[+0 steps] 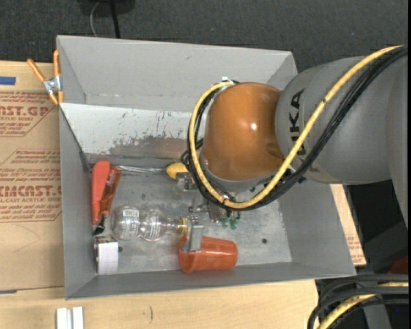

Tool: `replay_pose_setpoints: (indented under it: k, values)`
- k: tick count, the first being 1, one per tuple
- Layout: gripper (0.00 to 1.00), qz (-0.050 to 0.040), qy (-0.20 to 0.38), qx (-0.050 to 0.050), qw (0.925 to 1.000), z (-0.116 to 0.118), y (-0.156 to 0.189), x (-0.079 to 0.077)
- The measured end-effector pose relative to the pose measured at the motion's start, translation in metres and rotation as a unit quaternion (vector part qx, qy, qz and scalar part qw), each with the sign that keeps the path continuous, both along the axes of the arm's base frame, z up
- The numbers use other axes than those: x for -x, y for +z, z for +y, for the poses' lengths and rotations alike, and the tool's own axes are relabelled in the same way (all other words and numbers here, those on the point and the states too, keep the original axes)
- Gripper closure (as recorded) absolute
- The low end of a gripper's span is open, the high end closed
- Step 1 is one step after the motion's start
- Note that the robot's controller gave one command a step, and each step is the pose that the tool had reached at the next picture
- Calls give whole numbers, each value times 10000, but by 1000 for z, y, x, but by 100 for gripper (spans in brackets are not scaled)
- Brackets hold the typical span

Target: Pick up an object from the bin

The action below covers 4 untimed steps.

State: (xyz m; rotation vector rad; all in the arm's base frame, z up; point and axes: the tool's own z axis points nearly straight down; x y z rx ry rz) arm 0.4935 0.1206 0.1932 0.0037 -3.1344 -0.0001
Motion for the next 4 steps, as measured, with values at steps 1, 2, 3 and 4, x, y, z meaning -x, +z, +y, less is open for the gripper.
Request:
replay_pose_setpoints:
  k: [1, 2, 3, 4]
  values:
    - [0, -38, -5, -6, 10000, -1, 5, -2]
    - [0, -56, 310, -9, 9995, 2, -35, 0]
    - [100, -39, 14, -10, 10000, 6, -124, 10]
    - [100, -38, 16, -10, 10000, 6, -124, 10]
